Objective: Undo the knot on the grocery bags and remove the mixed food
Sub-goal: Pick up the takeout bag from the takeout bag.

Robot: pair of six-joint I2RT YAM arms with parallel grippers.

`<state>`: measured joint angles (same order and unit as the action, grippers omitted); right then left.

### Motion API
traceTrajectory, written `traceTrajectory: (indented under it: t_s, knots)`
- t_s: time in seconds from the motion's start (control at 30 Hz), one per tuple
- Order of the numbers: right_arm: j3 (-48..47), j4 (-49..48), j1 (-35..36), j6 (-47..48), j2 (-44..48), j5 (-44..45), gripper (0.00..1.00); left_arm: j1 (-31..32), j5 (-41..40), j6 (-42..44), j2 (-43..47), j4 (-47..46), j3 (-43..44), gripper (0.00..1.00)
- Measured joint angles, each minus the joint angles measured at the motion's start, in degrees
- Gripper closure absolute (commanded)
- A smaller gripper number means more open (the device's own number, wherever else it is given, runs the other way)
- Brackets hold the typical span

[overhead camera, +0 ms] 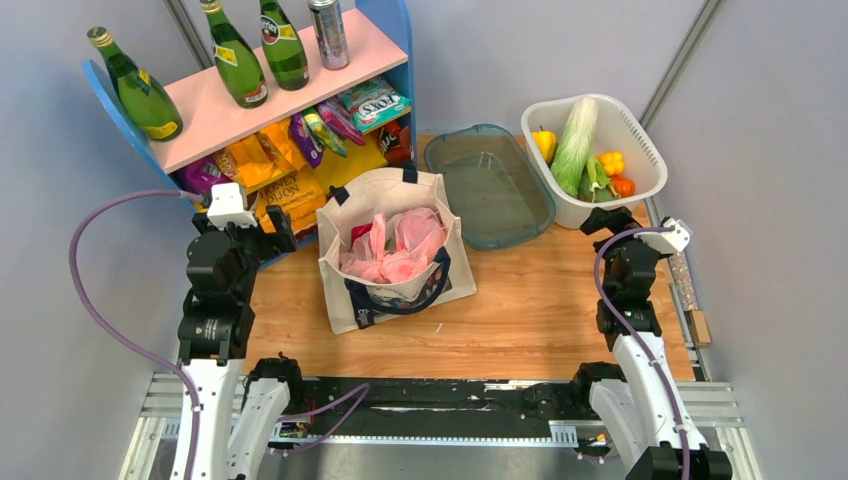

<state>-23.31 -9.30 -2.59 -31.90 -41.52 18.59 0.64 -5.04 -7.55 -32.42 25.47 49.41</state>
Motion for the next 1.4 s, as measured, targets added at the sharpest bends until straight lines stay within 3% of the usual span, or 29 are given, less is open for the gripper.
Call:
traceTrajectory:
  t_s: [0.43, 0.7, 0.9, 1.07, 1.13, 1.27, 1.37, 1.4]
  knots:
    - [-0.13, 0.11, 0.00, 0.02, -0.02, -2.62, 0.00, 0.00, -1.01, 0.35, -1.57, 0.48, 0.00, 0.00]
    - [-7.17, 4.85, 0.00, 1.11, -4.26, -13.62, 0.00, 0.35, 11.82, -3.17, -6.99, 3.02, 3.39, 0.00]
    - [-15.13, 12.33, 2.51, 3.32, -10.01, -19.37, 0.00, 9.86, 14.23, -7.21, -14.21, 4.59, 7.10, 0.00]
    - [-19.06, 17.79, 14.08, 6.86, -13.29, -16.15, 0.00, 18.10, 13.18, -8.98, -20.72, 5.35, 8.50, 0.01]
    - [-20.57, 19.52, 19.28, 8.31, -14.25, -13.70, 0.00, 20.17, 11.23, -9.07, -23.30, 6.36, 8.92, 0.06]
    - [-24.13, 21.42, 28.24, 10.25, -16.33, -9.03, 0.00, 23.78, 5.99, -8.61, -25.90, 8.61, 9.29, 0.45]
    - [-26.53, 22.67, 32.61, 11.37, -17.42, -7.13, 0.00, 24.76, 3.78, -7.80, -25.88, 9.97, 9.29, 0.68]
    - [-27.74, 23.32, 34.18, 11.93, -17.88, -6.38, 0.00, 24.85, 3.26, -7.06, -25.75, 10.12, 9.29, 0.80]
